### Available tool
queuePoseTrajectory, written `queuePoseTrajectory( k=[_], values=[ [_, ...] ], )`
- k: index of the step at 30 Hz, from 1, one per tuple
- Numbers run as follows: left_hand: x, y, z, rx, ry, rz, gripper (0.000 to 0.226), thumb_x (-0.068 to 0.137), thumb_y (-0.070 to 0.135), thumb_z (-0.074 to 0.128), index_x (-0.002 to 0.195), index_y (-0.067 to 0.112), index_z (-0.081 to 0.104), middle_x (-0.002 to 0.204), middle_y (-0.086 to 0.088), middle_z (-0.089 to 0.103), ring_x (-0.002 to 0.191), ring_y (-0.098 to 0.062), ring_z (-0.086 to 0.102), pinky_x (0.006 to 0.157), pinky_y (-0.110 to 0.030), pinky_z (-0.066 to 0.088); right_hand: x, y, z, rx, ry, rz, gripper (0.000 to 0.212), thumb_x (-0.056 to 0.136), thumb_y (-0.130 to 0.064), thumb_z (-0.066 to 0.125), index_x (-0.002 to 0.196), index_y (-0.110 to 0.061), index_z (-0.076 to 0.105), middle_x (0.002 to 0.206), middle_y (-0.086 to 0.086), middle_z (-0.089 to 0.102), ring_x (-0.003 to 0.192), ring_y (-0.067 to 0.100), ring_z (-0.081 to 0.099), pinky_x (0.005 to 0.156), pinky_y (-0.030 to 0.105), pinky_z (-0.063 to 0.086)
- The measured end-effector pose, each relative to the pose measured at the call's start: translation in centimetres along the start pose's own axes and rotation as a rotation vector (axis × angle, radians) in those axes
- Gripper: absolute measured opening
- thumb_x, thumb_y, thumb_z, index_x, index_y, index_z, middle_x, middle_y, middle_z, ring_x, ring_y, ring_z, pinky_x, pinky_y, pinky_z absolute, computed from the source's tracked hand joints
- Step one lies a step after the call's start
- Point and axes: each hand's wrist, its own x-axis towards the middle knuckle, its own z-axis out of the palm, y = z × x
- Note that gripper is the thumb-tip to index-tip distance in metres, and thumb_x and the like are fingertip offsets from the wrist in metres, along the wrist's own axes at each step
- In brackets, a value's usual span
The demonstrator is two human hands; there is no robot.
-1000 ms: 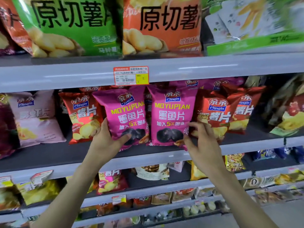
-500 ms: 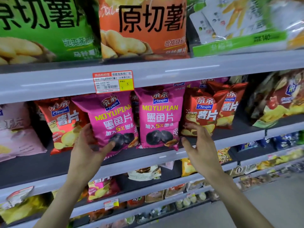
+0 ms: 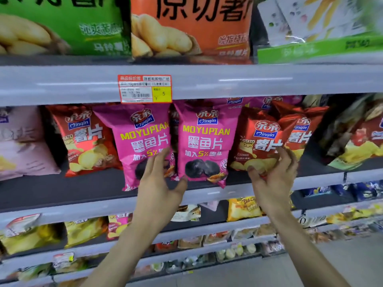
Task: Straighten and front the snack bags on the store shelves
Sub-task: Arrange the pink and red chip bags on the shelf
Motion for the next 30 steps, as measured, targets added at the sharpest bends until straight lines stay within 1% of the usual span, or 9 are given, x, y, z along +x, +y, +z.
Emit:
queuePoseTrajectory(
  k=[3, 6, 10, 13, 17, 21, 23, 28, 30],
  values=[
    [2.3, 1.6, 3.0, -0.088, -0.017, -0.071, 0.099, 0.084, 0.044, 0.085, 0.164, 0.028, 0.029, 0.159, 0.007, 0.047, 0.145, -0.017, 0.049, 0.117, -0.047, 0.046, 1.8, 0.9, -0.9, 0.307, -0.082, 0.099, 0.090, 0.082, -0.036, 0.079, 0.154, -0.025, 0.026, 0.148, 0.000, 0.048, 0.136, 0.020, 0.049, 0.115, 0.047, 0.042],
    [4.5, 2.8, 5.0, -0.159, 0.024, -0.140, 0.102, 0.076, 0.058, 0.085, 0.159, 0.030, 0.033, 0.143, 0.010, 0.062, 0.129, -0.012, 0.062, 0.110, -0.043, 0.052, 3.9, 2.4, -1.7, 0.397, -0.242, 0.201, 0.087, 0.088, -0.034, 0.083, 0.154, -0.030, 0.027, 0.135, -0.010, 0.063, 0.125, 0.016, 0.062, 0.107, 0.040, 0.047],
    [7.3, 3.8, 5.8, -0.266, -0.001, -0.235, 0.083, 0.077, 0.041, 0.093, 0.144, 0.024, 0.048, 0.115, 0.014, 0.073, 0.101, -0.004, 0.072, 0.095, -0.034, 0.060, 6.7, 4.7, -2.5, 0.453, -0.446, 0.211, 0.081, 0.077, -0.043, 0.092, 0.143, -0.036, 0.046, 0.129, -0.013, 0.071, 0.120, 0.009, 0.067, 0.108, 0.047, 0.052],
    [8.4, 4.0, 6.2, -0.348, -0.030, -0.258, 0.088, 0.062, 0.037, 0.103, 0.134, 0.022, 0.054, 0.115, 0.004, 0.078, 0.102, -0.016, 0.077, 0.095, -0.046, 0.063, 8.1, 5.3, -3.4, 0.483, -0.560, 0.180, 0.064, 0.083, -0.024, 0.088, 0.135, -0.033, 0.053, 0.125, -0.013, 0.073, 0.110, -0.001, 0.069, 0.102, 0.035, 0.056],
    [7.4, 5.3, 7.7, -0.438, -0.058, -0.204, 0.079, 0.065, 0.010, 0.099, 0.133, 0.015, 0.058, 0.113, -0.002, 0.080, 0.101, -0.020, 0.079, 0.089, -0.044, 0.065, 9.1, 6.2, -3.8, 0.494, -0.637, 0.152, 0.075, 0.079, -0.023, 0.091, 0.142, -0.028, 0.051, 0.127, -0.014, 0.071, 0.107, -0.007, 0.069, 0.081, 0.015, 0.057],
    [6.0, 5.2, 8.5, -0.545, 0.013, -0.196, 0.091, 0.057, 0.017, 0.106, 0.134, 0.017, 0.057, 0.119, -0.008, 0.078, 0.109, -0.030, 0.077, 0.093, -0.055, 0.061, 9.3, 6.9, -3.2, 0.485, -0.661, 0.158, 0.083, 0.071, -0.032, 0.096, 0.141, -0.030, 0.051, 0.124, -0.016, 0.073, 0.110, 0.000, 0.069, 0.100, 0.033, 0.055],
    [5.1, 5.4, 8.2, -0.537, 0.067, -0.189, 0.095, 0.054, 0.019, 0.107, 0.134, 0.016, 0.056, 0.117, -0.010, 0.078, 0.106, -0.031, 0.077, 0.091, -0.056, 0.062, 9.2, 6.7, -2.7, 0.501, -0.670, 0.149, 0.088, 0.071, -0.029, 0.096, 0.143, -0.028, 0.045, 0.121, -0.015, 0.073, 0.105, -0.004, 0.070, 0.097, 0.030, 0.056],
    [1.6, 6.4, 5.0, -0.492, 0.220, -0.123, 0.083, 0.055, 0.012, 0.104, 0.127, 0.001, 0.064, 0.105, -0.013, 0.080, 0.093, -0.030, 0.080, 0.076, -0.040, 0.065, 8.9, 6.5, -1.1, 0.543, -0.644, 0.135, 0.104, 0.068, -0.023, 0.099, 0.149, -0.027, 0.033, 0.122, -0.014, 0.071, 0.105, -0.002, 0.070, 0.099, 0.036, 0.057],
    [-0.1, 6.5, 3.2, -0.497, 0.304, -0.119, 0.078, 0.055, 0.006, 0.100, 0.124, 0.000, 0.065, 0.100, -0.010, 0.081, 0.088, -0.026, 0.080, 0.071, -0.033, 0.064, 8.8, 6.3, -0.8, 0.568, -0.631, 0.130, 0.103, 0.068, -0.018, 0.098, 0.149, -0.028, 0.035, 0.122, -0.014, 0.069, 0.103, -0.004, 0.069, 0.092, 0.027, 0.057]
  ],
)
